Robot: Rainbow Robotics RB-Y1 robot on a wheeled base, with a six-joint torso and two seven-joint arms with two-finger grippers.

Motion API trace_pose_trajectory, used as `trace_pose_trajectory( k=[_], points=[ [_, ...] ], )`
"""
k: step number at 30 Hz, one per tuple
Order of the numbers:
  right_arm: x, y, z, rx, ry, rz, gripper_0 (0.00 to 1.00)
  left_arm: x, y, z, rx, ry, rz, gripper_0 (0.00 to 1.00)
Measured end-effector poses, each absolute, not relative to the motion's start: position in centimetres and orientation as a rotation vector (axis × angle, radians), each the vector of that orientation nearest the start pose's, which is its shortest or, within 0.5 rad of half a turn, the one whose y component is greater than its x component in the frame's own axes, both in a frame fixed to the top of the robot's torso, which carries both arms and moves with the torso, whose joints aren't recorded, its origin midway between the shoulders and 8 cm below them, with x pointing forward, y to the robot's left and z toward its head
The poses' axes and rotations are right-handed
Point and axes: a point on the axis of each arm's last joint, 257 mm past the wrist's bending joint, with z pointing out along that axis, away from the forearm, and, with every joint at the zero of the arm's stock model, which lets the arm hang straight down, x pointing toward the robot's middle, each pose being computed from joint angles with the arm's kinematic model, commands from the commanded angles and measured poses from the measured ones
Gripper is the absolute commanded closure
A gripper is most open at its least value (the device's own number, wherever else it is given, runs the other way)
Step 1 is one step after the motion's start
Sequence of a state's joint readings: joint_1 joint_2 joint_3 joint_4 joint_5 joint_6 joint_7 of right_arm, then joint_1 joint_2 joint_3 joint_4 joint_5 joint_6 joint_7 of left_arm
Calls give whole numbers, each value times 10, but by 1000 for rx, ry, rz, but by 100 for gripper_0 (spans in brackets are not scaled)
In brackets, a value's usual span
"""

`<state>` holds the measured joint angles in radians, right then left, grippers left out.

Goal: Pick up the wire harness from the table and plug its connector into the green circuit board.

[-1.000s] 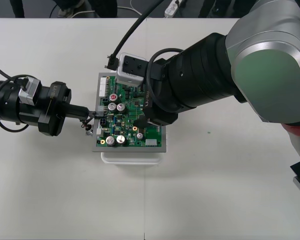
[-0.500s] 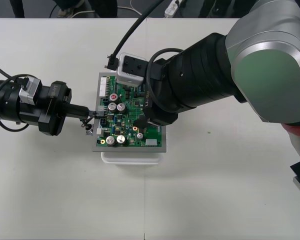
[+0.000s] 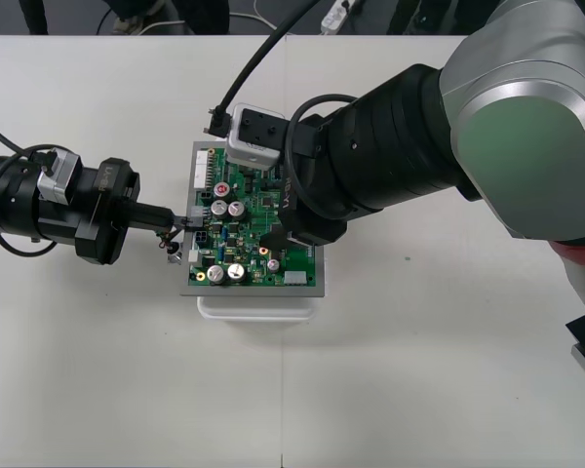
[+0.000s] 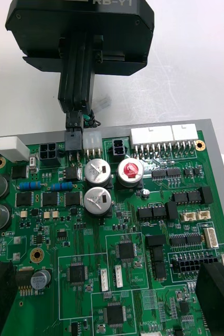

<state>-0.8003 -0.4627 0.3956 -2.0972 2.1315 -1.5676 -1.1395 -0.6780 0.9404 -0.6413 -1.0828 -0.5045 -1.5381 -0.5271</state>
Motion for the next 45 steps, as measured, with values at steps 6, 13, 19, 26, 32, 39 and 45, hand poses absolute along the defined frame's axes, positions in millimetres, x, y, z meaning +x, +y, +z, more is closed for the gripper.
trace_pose_trajectory(
  k=[6, 13, 19, 26, 32, 39, 45],
  points=[
    [393, 36, -82, -1713, 1621, 250, 0, 392, 148, -107, 1520, 898, -973, 100],
    [393, 36, -82, -1714, 1621, 251, 0, 392, 148, -107, 1512, 918, -992, 100],
    [393, 36, -82, -1714, 1621, 253, 0, 390, 145, -106, 1508, 932, -1016, 100],
    [392, 36, -82, -1716, 1620, 256, 0, 389, 144, -106, 1506, 935, -1027, 100],
    [392, 36, -82, -1716, 1620, 257, 0, 389, 144, -106, 1507, 936, -1026, 100],
    [392, 36, -82, -1716, 1620, 257, 0, 389, 144, -108, 1515, 939, -1024, 100],
    [392, 36, -82, -1716, 1620, 257, 0, 389, 144, -109, 1519, 941, -1022, 100]
  ],
)
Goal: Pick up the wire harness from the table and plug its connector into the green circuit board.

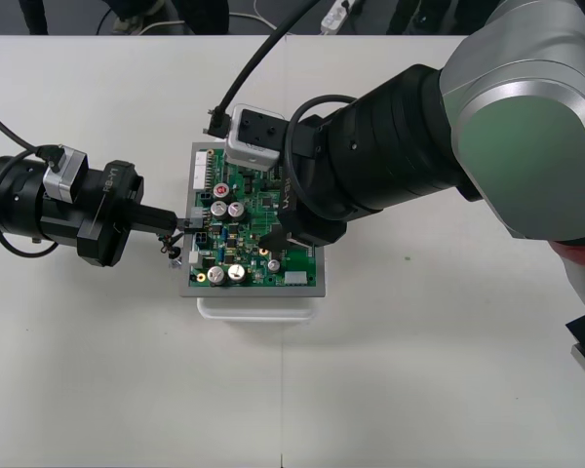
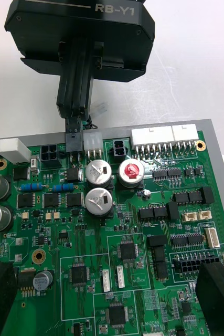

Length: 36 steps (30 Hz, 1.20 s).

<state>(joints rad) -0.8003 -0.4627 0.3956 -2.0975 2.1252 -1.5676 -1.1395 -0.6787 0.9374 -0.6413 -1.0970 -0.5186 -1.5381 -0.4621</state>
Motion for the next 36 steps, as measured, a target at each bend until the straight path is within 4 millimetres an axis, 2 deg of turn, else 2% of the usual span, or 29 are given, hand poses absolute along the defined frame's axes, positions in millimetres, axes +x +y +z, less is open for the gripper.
trace_pose_trajectory(
  k=[15, 17, 18, 19, 20, 21, 22, 23, 25, 27, 36],
  points=[
    [392, 36, -82, -1716, 1620, 257, 0, 389, 145, -109, 1518, 944, -1020, 100],
    [392, 36, -82, -1716, 1620, 257, 0, 390, 145, -109, 1517, 945, -1019, 97],
    [392, 36, -82, -1716, 1620, 257, 0, 390, 145, -109, 1516, 947, -1019, 86],
    [392, 36, -82, -1716, 1620, 257, 0, 390, 146, -110, 1516, 948, -1018, 69],
    [392, 36, -82, -1716, 1620, 257, 0, 391, 146, -110, 1515, 949, -1018, 60],
    [392, 36, -82, -1716, 1620, 257, 0, 391, 146, -110, 1515, 950, -1017, 38],
    [392, 36, -82, -1716, 1620, 257, 0, 391, 146, -110, 1514, 951, -1016, 26],
    [392, 36, -82, -1716, 1620, 257, 0, 391, 147, -110, 1514, 952, -1016, 23],
    [392, 36, -82, -1716, 1620, 257, 0, 392, 147, -110, 1514, 955, -1014, 7],
    [392, 36, -82, -1716, 1620, 257, 0, 392, 149, -110, 1516, 958, -1009, 0],
    [392, 36, -82, -1716, 1619, 257, 0, 398, 175, -105, 1535, 1005, -950, 0]
  ],
)
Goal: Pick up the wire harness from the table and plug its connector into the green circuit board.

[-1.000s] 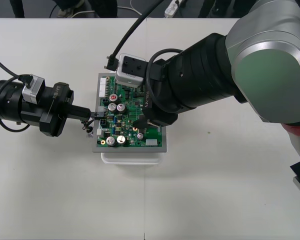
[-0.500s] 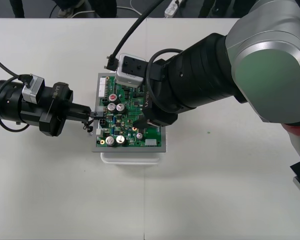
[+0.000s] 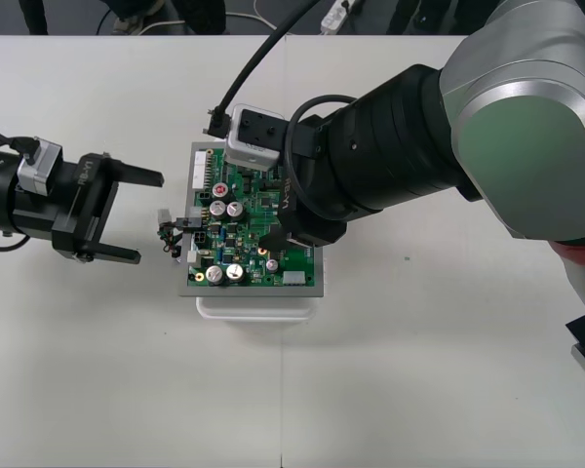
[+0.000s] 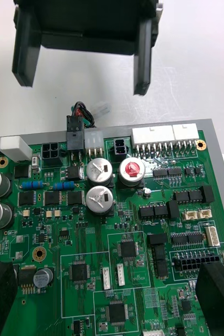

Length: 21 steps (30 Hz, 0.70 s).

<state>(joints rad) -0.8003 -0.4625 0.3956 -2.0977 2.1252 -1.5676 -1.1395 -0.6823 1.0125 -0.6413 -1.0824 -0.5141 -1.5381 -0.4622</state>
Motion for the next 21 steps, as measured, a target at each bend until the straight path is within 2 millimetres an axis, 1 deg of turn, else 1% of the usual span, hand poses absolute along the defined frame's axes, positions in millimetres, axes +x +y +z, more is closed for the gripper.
trace_pose_trajectory(
  k=[4, 12, 17, 21],
  points=[
    [392, 36, -82, -1716, 1619, 257, 0, 400, 185, -100, 1530, 1019, -930, 0],
    [392, 36, -82, -1717, 1619, 257, 0, 403, 203, -96, 1545, 1052, -887, 0],
    [392, 36, -82, -1716, 1619, 257, 0, 406, 215, -102, 1601, 1080, -828, 0],
    [393, 36, -82, -1714, 1619, 256, 0, 414, 222, -98, 1631, 1077, -765, 0]
  ],
)
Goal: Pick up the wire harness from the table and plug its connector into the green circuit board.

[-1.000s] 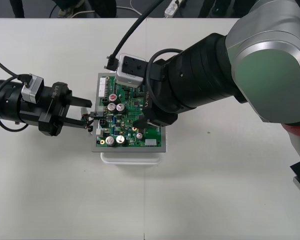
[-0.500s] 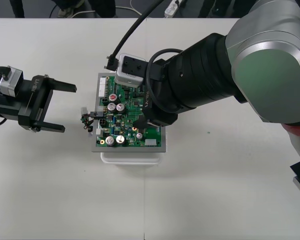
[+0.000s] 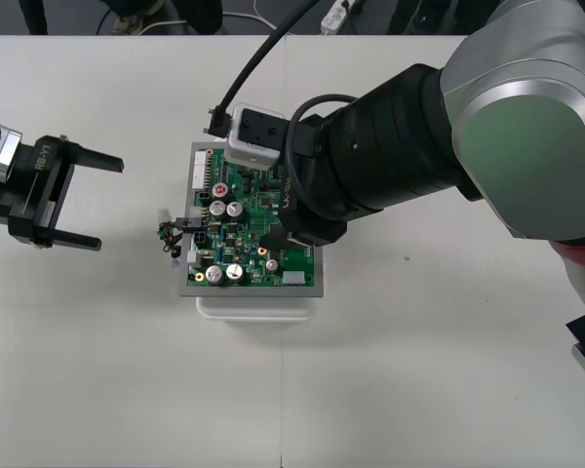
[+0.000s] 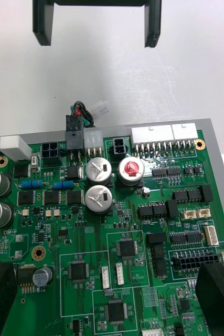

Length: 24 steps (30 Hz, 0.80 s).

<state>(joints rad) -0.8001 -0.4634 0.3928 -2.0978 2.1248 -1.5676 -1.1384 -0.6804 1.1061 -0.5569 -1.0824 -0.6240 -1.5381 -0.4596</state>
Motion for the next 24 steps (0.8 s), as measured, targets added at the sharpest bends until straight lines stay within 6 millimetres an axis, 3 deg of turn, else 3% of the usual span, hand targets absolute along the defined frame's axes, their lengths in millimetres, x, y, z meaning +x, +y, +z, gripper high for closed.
trace_pose_trajectory(
  k=[7, 15, 20, 24],
  points=[
    [396, 30, -73, -1694, 1615, 270, 0, 420, 232, -81, 1598, 1179, -753, 0],
    [400, 16, -68, -1699, 1586, 264, 0, 405, 231, -65, 1538, 1293, -814, 0],
    [405, -2, -66, -1672, 1595, 262, 0, 400, 234, -64, 1605, 1265, -716, 0],
    [412, -23, -69, -1759, 1488, 175, 0, 404, 236, -51, 1624, 1228, -614, 0]
  ],
)
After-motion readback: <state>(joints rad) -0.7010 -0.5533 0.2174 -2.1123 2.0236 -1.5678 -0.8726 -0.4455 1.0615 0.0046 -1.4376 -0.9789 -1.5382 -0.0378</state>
